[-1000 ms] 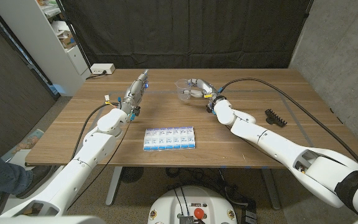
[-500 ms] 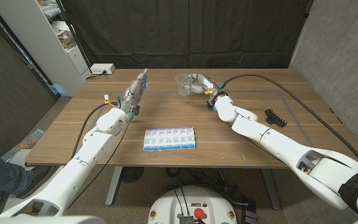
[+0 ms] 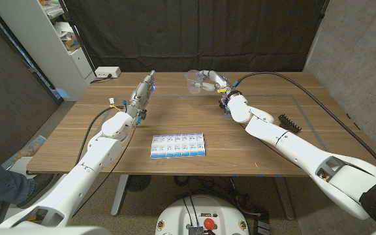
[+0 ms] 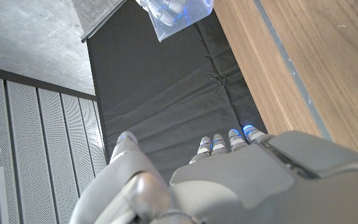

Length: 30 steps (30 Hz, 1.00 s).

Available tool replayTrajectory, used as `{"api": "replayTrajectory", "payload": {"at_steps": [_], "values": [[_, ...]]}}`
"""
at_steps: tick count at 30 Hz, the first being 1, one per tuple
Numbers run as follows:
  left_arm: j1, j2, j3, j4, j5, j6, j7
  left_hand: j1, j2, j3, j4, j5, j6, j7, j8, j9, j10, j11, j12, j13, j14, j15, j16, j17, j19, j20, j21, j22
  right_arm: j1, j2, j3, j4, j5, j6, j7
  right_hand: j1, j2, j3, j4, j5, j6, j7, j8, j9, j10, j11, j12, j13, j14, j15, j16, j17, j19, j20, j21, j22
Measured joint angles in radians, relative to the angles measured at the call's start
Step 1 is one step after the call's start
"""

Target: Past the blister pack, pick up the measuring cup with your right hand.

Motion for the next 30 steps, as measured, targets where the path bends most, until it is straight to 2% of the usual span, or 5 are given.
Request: {"api": "replayTrajectory", "payload": {"at_steps": [16, 30], "values": [[0.008, -0.004, 0.002, -0.013, 0.004, -0.004, 0.012, 0.004, 0.004, 0.000, 0.000, -0.004, 0.002, 0.002, 0.000, 0.000, 0.000, 0.000, 0.000, 0.000, 0.000, 0.000, 0.000, 0.000, 0.000, 0.000, 0.000, 0.000, -0.011, -0.028, 0.031, -0.085, 0.006, -0.018, 0.017, 0.000, -0.001, 0.000, 0.000, -0.009, 0.005, 0.005, -0.005, 0.000, 0.014, 0.000, 0.000, 0.000, -0.004, 0.004, -0.005, 0.003, 0.000, 0.000, 0.000, 0.000], [0.023, -0.004, 0.004, -0.039, 0.007, -0.004, 0.030, 0.004, 0.004, 0.000, 0.000, -0.004, 0.002, 0.002, 0.000, 0.000, 0.000, 0.000, 0.000, 0.000, 0.000, 0.000, 0.000, 0.000, 0.000, 0.000, 0.000, 0.000, -0.017, -0.045, 0.056, -0.130, 0.021, -0.019, 0.033, 0.004, 0.001, 0.003, 0.003, -0.016, 0.011, 0.011, -0.001, -0.001, 0.027, 0.002, 0.000, 0.000, 0.002, 0.009, -0.005, 0.005, 0.000, 0.000, 0.000, 0.000]]}}
